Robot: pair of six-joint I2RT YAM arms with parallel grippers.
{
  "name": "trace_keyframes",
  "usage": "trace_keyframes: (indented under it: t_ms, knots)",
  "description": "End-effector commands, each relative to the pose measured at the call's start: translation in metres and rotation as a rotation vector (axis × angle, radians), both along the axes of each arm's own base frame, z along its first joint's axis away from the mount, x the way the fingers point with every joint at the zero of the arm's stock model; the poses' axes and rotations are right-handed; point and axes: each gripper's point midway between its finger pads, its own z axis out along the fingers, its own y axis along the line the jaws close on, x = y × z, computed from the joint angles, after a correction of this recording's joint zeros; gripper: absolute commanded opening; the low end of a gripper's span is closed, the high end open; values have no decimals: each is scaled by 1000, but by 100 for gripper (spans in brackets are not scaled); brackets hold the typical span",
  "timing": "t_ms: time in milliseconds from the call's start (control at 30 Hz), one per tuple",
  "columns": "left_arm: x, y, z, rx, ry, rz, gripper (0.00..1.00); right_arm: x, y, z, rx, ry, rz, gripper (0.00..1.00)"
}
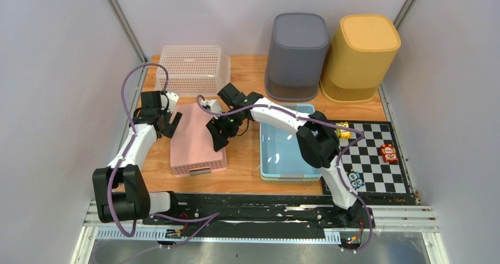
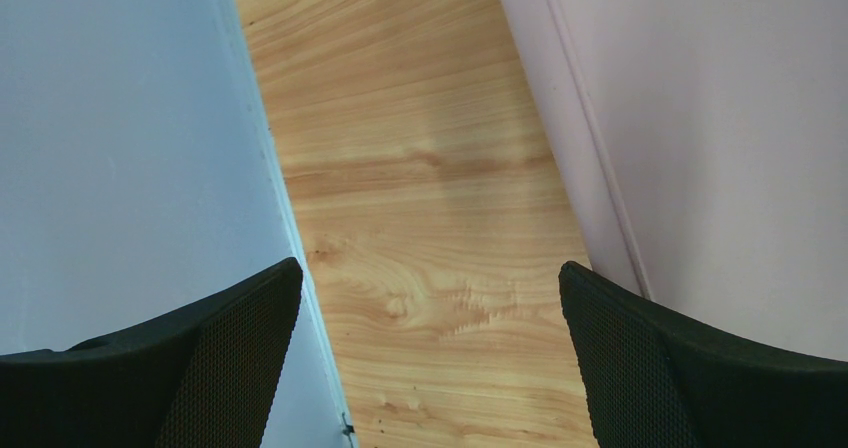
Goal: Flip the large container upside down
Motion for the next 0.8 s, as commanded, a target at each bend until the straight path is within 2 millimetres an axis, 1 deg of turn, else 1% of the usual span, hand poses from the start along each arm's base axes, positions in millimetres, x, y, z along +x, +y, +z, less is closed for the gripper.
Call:
trace_keyframes:
  t_ms: [0, 167, 333, 400, 467, 533, 600, 667, 767]
  knots:
    - [8, 7, 18, 20, -68, 68, 100, -22, 25, -3, 28, 33, 54, 74]
    - [8, 25, 30, 88, -99, 159, 100, -28, 36, 1, 39, 46, 43, 74]
    - [7, 37, 38, 76, -123, 227, 100, -28, 46, 7, 63, 39, 43, 74]
    - [6, 40, 44, 77, -141, 248, 100, -28, 47, 13, 73, 34, 46, 74]
    - [7, 39, 52, 69, -163, 248, 100, -29, 42, 23, 83, 16, 52, 74]
    - [7, 30, 61, 27, -185, 216, 100, -25, 33, 38, 101, -12, 54, 74]
    - [8, 13, 75, -50, -214, 153, 100, -22, 20, 57, 124, -36, 44, 74]
    - [8, -11, 92, -116, -243, 73, 100, -17, 2, 72, 146, -88, 50, 75]
    - [6, -51, 104, -165, -244, -39, 100, -11, -28, 94, 174, -141, 38, 75]
